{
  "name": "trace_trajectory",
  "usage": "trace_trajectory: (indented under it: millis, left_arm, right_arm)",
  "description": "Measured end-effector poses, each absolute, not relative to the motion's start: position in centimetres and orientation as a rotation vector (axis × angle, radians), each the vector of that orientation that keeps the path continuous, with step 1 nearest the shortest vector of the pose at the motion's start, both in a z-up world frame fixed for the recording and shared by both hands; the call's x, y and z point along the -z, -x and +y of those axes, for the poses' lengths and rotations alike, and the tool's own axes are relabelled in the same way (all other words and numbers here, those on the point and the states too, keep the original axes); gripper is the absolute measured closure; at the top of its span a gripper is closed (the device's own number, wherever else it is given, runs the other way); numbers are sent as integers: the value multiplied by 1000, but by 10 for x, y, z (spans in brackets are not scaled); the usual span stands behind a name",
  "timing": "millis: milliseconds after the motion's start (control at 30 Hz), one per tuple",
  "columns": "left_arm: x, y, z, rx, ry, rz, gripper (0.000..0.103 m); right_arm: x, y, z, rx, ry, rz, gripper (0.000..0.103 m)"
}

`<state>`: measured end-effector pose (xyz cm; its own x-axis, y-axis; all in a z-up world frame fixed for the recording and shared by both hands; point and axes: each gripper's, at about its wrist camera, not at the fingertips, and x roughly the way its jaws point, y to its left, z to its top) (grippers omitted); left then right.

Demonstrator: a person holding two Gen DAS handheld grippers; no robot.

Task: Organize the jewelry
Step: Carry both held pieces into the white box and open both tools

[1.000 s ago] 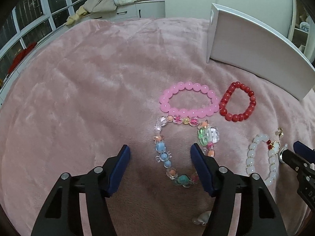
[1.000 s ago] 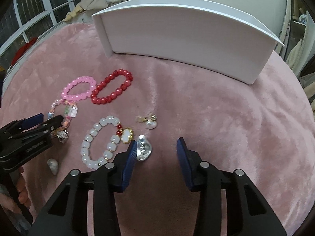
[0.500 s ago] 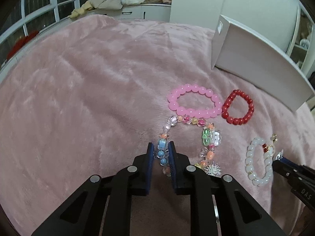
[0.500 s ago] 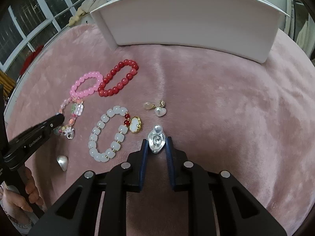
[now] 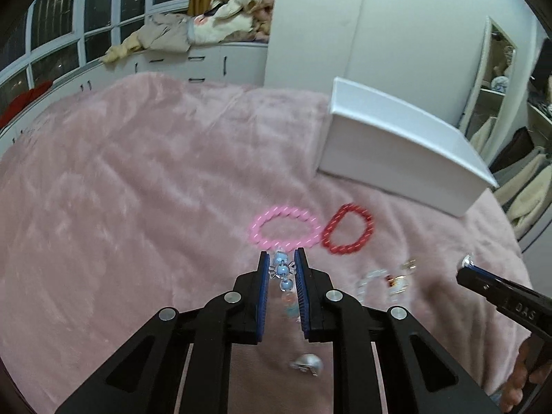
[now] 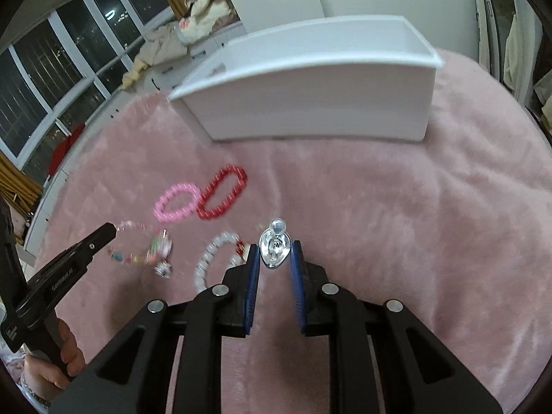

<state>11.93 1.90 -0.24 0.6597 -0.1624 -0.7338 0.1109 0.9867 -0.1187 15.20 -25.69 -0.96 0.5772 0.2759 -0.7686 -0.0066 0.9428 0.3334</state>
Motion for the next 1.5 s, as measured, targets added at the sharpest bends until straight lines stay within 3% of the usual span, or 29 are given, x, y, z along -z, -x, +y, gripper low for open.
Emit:
trace_trajectory:
  millis: [467, 667, 1100, 1167, 1500]
  left_arm:
    - [-93, -193, -36, 284, -2, 744, 84]
    - [-117, -250, -87, 371, -39, 727, 84]
    - [-42, -351, -185, 422, -174, 882, 84]
    - [-33, -356, -188, 416, -187, 891, 89]
    - [-14, -354, -175, 388, -178, 914, 87]
  right_arm:
    - [-67, -231, -303, -173, -276, 830, 84]
    - [-69, -277, -326, -161, -221, 842, 84]
    - [-9, -355, -343, -162, -226, 1029, 84]
    - [-5, -358, -341, -163, -221, 1040, 84]
    - [1, -361, -330, -154, -177, 1072, 83]
